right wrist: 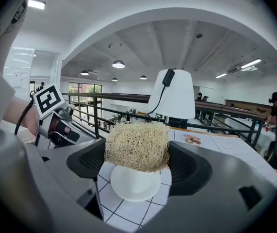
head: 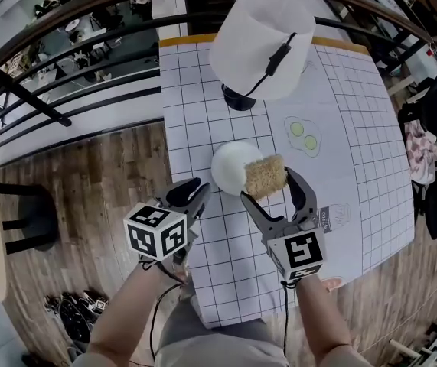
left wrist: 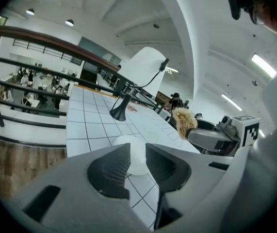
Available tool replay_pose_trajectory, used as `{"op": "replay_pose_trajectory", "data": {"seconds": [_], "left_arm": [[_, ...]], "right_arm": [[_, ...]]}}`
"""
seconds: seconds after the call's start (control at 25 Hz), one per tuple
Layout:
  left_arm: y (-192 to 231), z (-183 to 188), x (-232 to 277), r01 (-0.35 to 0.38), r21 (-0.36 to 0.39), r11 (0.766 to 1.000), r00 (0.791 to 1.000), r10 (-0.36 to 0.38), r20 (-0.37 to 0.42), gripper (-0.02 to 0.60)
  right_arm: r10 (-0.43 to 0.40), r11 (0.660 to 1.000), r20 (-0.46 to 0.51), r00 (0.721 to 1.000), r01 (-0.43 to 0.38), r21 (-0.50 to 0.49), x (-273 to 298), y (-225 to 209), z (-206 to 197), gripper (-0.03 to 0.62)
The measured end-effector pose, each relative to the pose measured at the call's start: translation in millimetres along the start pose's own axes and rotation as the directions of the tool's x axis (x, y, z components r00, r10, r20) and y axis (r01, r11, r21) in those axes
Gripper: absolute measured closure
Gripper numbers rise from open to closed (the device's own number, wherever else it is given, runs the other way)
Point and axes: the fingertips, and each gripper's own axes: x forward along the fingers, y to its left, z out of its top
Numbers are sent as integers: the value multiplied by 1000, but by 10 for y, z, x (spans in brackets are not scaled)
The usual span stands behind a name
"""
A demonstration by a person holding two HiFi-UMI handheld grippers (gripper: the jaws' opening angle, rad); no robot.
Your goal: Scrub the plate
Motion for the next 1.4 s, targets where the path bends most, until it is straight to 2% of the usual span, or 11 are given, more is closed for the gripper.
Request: {"op": "replay_pose_trajectory", "data": {"seconds": [0.32,0.56,0.76,0.92,1.24,1.4], "left_arm": [[240,-361,468,20,-128,992,994,-34,-101,468],[345,-516,657,24,-226,974,991,-52,-122,466],[364,-575,745,17,-248,969,989,-53,-139,465],[353,-593,784,12,-236,972,985,-52,-163,465],[407,-606,823,-14,-285,958,981,-42,-190,465],[421,-610,835,-23,-282,959,978,-37,-205,465]], "right_arm": [[-10,999,-68,998,13,33,341,-144,-545,203],[-9,999,-83,996,13,44,502,-167,-811,203],[-5,998,-124,992,13,67,572,-188,-1065,203],[-11,994,-166,986,28,102,589,-232,-1273,203],[-12,987,-228,974,48,153,617,-274,-1510,203],[-15,982,-226,974,56,180,624,-290,-1546,203]]}}
